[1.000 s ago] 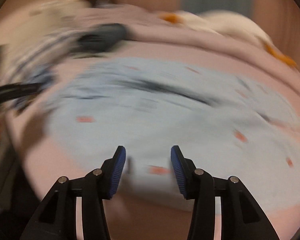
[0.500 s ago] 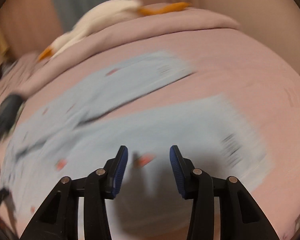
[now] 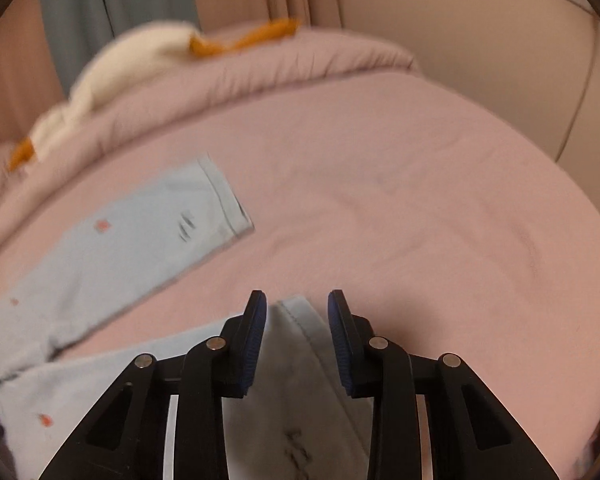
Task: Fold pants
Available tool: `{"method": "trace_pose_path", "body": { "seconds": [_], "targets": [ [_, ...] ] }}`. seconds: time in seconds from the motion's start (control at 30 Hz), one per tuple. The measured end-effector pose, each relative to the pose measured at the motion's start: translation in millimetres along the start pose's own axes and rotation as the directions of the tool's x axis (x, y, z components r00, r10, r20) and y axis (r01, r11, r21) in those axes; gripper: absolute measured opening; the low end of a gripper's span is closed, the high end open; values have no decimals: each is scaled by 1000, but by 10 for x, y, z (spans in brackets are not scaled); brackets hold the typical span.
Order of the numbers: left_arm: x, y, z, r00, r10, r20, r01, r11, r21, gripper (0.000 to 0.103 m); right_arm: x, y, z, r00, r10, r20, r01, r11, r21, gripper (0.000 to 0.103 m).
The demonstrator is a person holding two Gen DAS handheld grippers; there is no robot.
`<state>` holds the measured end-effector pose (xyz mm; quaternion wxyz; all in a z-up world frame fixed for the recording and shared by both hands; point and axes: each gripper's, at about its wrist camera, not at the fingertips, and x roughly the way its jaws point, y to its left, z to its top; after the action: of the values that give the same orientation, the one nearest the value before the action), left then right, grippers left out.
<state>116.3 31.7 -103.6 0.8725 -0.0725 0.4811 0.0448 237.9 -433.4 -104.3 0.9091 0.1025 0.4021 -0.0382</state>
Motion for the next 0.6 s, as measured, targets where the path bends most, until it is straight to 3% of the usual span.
{"method": "trace_pose_path", "body": {
  "seconds": [0.13, 0.27, 0.3, 0.33, 0.47, 0.6],
  "targets": [
    [28, 124, -151, 999, 22, -28, -22, 1000, -18, 69, -324, 46, -333, 998, 61, -13, -62, 991, -120, 37],
    [-90, 226, -339, 1000, 17, -16, -17, 1000, 1, 69, -201, 91, -804, 990, -40, -133, 4, 966, -259, 37],
    [-119, 264, -367, 1000, 16, -19, -16, 1000, -2, 70, -185, 81, -897, 991, -51, -124, 13, 959, -284, 37],
    [-155, 299, -390, 1000, 17, -21, -17, 1000, -12, 72, -235, 70, -926, 995, -41, -87, 15, 957, -290, 37],
    [-302, 483, -461, 1000, 17, 0, -17, 998, -55, 73, -313, 119, -808, 989, -95, -112, 68, 972, -224, 38],
    [-328, 573, -347, 998, 63, 30, -62, 997, -47, 73, -455, 607, -696, 998, 25, -51, -40, 952, -304, 46]
  ]
}}
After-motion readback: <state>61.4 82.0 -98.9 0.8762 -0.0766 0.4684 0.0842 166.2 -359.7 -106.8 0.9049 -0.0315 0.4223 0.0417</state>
